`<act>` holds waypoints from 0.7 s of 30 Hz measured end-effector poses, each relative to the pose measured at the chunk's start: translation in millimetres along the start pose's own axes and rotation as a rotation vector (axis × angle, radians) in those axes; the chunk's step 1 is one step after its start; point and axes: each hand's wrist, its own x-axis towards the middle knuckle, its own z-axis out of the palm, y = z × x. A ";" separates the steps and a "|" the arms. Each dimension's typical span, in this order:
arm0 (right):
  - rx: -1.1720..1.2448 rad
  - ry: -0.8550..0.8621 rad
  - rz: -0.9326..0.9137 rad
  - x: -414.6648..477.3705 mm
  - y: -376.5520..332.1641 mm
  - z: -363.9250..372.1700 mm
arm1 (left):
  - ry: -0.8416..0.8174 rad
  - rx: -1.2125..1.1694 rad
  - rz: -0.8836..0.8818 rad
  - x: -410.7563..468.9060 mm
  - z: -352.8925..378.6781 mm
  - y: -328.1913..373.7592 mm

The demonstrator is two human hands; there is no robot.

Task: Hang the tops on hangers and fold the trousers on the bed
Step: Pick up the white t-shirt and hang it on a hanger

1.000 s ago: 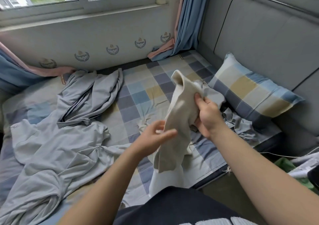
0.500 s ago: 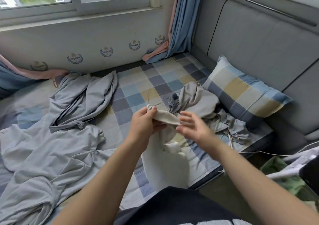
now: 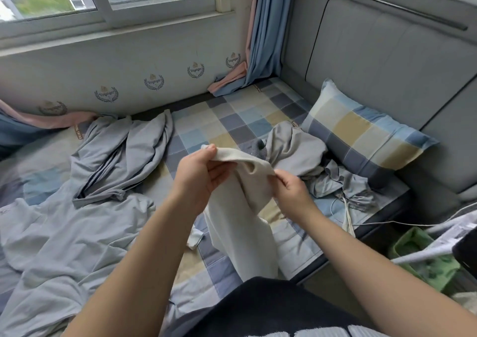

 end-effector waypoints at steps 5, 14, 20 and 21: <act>0.088 0.060 0.035 13.9 -54.7 -24.4 | 0.041 0.255 0.132 13.5 -4.9 -2.8; 0.573 0.139 0.115 27.7 -145.2 -53.2 | -0.148 0.779 0.350 -23.6 27.5 -78.0; 0.794 0.146 0.035 35.3 -178.4 -64.5 | -0.021 0.768 0.341 -0.4 51.0 -76.3; 0.791 0.121 0.034 35.5 -175.5 -66.7 | -0.011 0.671 0.296 1.9 50.0 -72.4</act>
